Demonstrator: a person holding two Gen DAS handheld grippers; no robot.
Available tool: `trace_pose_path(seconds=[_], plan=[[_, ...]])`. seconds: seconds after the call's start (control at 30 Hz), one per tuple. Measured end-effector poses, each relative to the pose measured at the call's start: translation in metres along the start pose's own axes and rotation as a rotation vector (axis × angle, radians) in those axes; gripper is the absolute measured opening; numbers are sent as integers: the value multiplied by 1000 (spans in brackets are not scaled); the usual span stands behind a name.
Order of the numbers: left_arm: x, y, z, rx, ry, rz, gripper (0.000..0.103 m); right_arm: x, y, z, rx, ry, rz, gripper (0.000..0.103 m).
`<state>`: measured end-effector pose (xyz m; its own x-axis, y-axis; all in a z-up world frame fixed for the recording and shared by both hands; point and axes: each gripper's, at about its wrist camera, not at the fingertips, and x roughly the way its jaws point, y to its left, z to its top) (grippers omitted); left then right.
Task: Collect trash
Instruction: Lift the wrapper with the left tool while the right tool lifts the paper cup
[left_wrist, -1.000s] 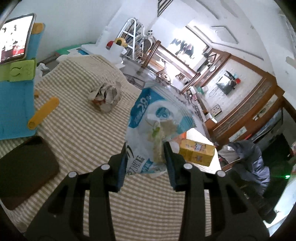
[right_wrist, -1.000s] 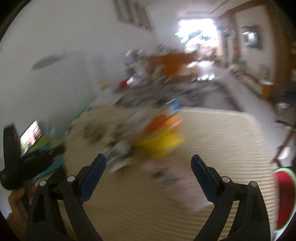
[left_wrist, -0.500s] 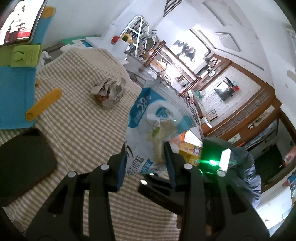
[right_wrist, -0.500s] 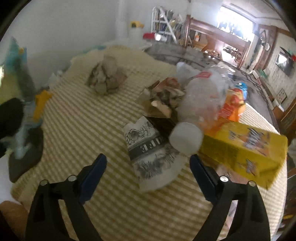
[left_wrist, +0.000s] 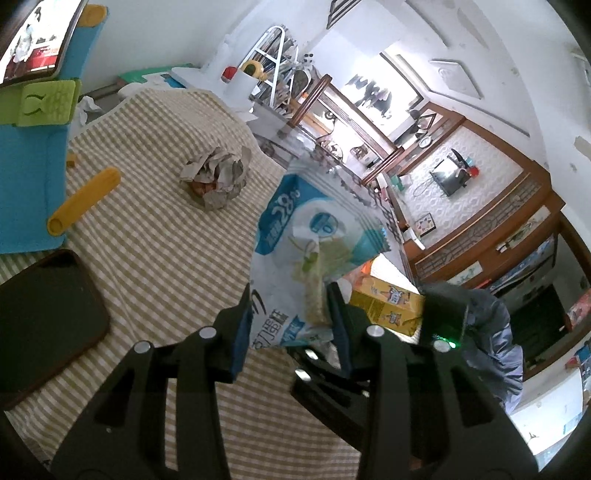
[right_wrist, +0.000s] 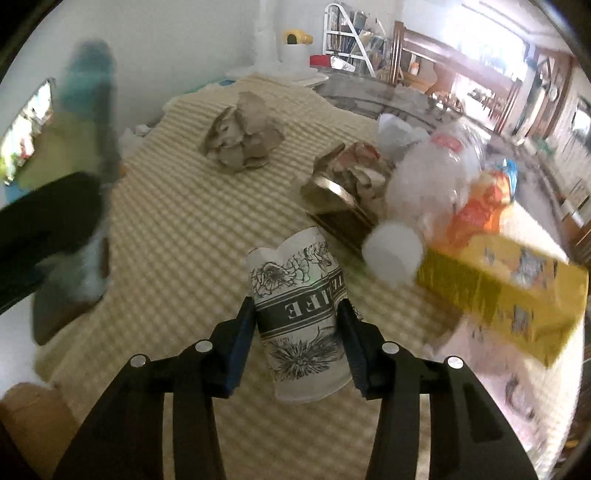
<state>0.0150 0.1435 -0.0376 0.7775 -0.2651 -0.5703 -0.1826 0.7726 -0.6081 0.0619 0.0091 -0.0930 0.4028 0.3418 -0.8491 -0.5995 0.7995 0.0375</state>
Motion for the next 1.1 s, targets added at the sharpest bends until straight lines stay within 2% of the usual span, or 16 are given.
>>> trace_pose_path(seconds=[0.23, 0.3, 0.53, 0.67, 0.77, 0.83, 0.97, 1.03, 1.1], plan=[[1, -1, -1, 4, 3, 1, 36, -30, -13, -47, 7, 28, -8, 44], [2, -1, -1, 6, 6, 2, 36, -39, -18, -59, 15, 13, -14, 44], [7, -5, -4, 21, 19, 11, 36, -62, -31, -75, 87, -27, -45, 43], [8, -6, -4, 23, 25, 15, 36, -61, -31, -76, 70, -28, -69, 44], [9, -7, -5, 28, 28, 18, 36, -56, -32, -78, 80, -28, -49, 49], [11, -7, -5, 28, 32, 20, 36, -55, -34, -79, 96, -30, -34, 61], [13, -6, -6, 27, 39, 19, 36, -59, -37, -77, 119, -52, -23, 66], [13, -7, -6, 31, 41, 17, 36, -60, -38, -74, 134, -66, -22, 75], [14, -8, -6, 36, 46, 15, 36, -56, -39, -70, 140, -52, -18, 80]])
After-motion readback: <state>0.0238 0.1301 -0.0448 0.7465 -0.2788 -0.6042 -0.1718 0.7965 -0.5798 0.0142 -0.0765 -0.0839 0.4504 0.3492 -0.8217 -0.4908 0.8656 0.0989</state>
